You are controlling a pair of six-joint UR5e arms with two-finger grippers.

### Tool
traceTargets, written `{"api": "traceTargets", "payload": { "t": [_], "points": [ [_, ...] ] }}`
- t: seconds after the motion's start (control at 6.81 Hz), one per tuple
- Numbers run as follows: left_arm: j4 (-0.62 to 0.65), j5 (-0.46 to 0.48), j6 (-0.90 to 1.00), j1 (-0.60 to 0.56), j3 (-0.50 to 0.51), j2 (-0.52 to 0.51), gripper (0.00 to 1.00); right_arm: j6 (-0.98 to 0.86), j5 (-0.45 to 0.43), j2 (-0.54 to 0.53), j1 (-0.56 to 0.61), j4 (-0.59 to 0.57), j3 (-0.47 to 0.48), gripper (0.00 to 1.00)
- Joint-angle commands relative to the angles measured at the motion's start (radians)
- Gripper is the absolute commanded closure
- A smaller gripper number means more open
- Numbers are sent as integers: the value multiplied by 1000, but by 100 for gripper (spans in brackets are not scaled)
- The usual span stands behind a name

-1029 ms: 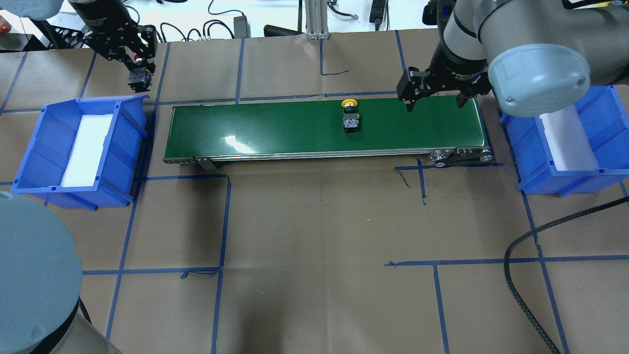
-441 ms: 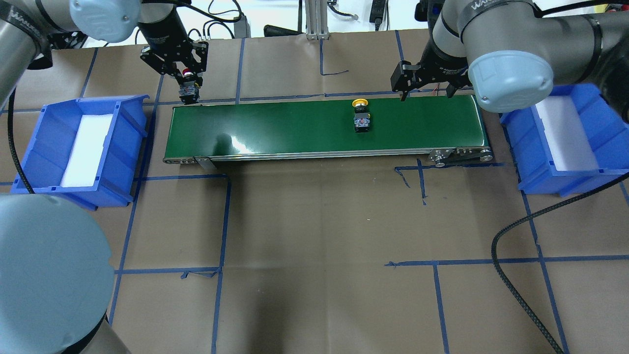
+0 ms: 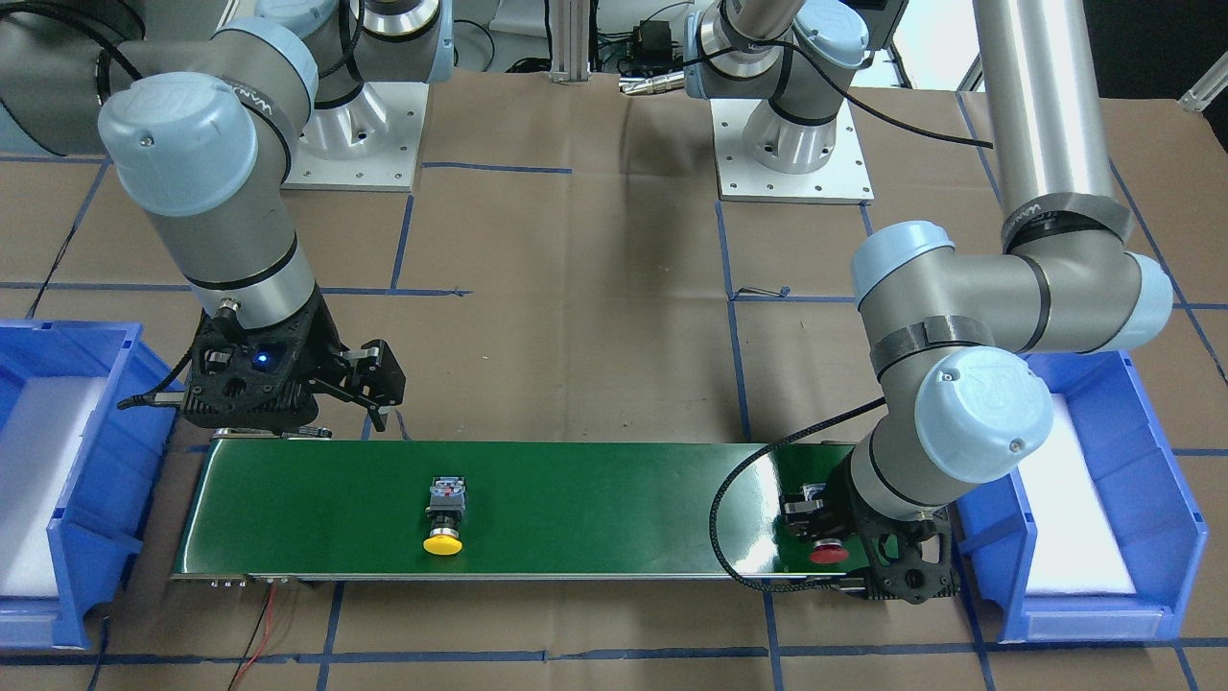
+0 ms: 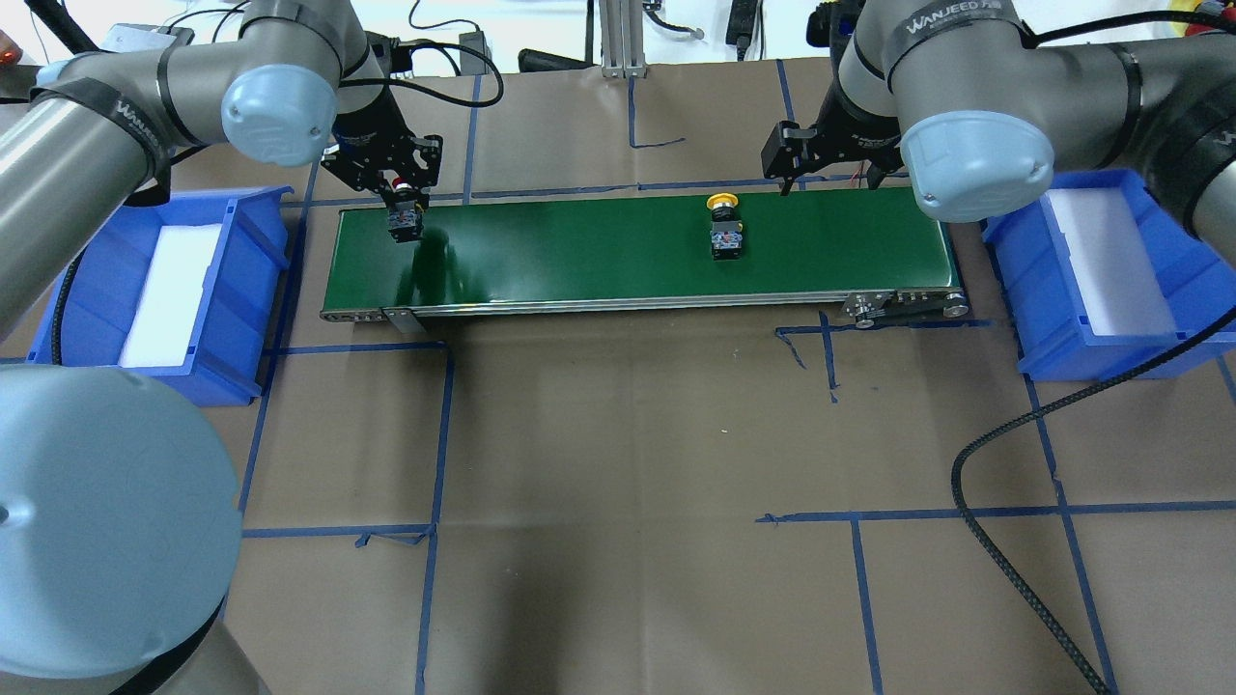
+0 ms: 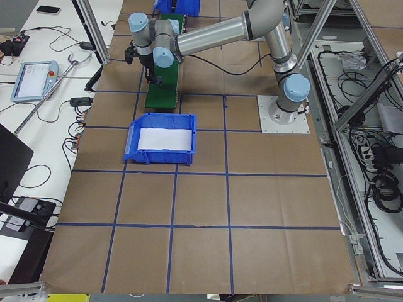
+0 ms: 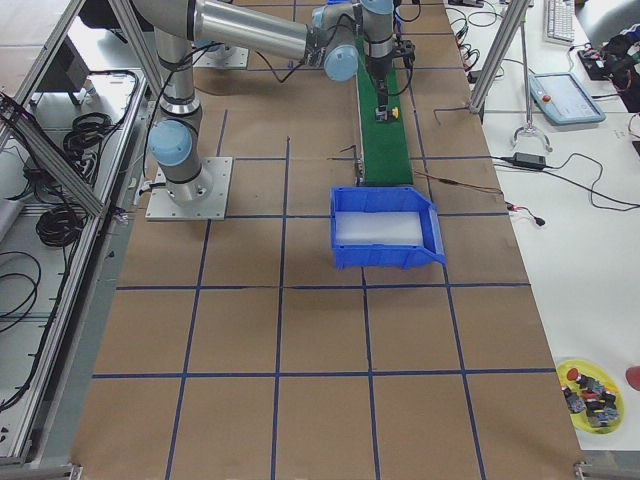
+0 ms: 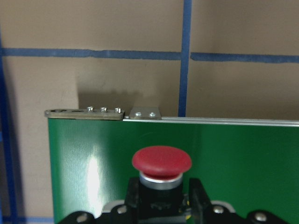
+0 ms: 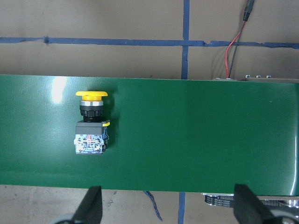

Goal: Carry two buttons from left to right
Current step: 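Place the red button on the conveyor while the right gripper descends onto the yellow button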

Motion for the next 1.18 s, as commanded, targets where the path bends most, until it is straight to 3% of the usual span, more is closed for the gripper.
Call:
{"api": "traceTargets", "payload": {
  "t": [0.0,0.15,0.59,1.03],
  "points": [
    [79,1,-27,0,-63,-1,72,4,8,38,5,-28,2,0],
    [79,0,-37,-2,-60,-4,2,4,8,50,-1,-32,-3,0],
    [24,3,-44,-2,-28,41,0,10,20,78,-6,-20,-4,0],
    [-255,-3,-44,-2,78,154,0,22,20,195,-7,-31,-98,0]
  ]
}}
